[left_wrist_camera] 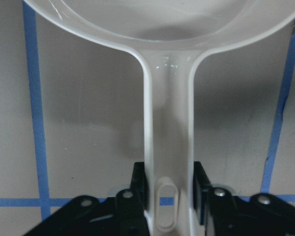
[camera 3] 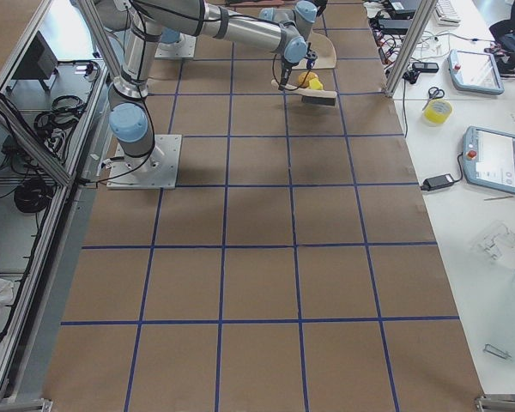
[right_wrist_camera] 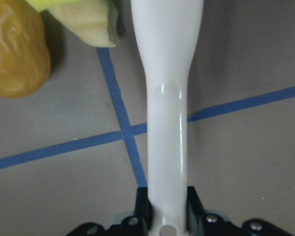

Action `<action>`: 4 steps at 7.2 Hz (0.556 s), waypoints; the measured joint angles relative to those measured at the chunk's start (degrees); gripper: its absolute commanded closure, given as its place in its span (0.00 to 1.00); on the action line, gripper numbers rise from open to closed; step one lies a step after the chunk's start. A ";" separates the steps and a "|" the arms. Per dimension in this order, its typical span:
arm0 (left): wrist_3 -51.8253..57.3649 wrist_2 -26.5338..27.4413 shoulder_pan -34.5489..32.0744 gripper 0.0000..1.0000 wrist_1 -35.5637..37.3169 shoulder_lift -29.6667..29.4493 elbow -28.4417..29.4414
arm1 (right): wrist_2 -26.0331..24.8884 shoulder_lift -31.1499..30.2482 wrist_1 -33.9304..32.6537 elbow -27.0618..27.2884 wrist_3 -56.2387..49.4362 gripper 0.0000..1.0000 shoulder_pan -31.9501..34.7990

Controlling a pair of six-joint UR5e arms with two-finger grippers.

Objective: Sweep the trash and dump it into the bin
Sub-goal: 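Sweep the sponge, banana and potato into the dustpan with the right gripper's brush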

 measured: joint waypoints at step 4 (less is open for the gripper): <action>-0.15 0.01 -0.03 1.00 0.00 -0.05 -0.08 | 6.41 4.30 -0.79 -6.27 7.37 0.95 4.30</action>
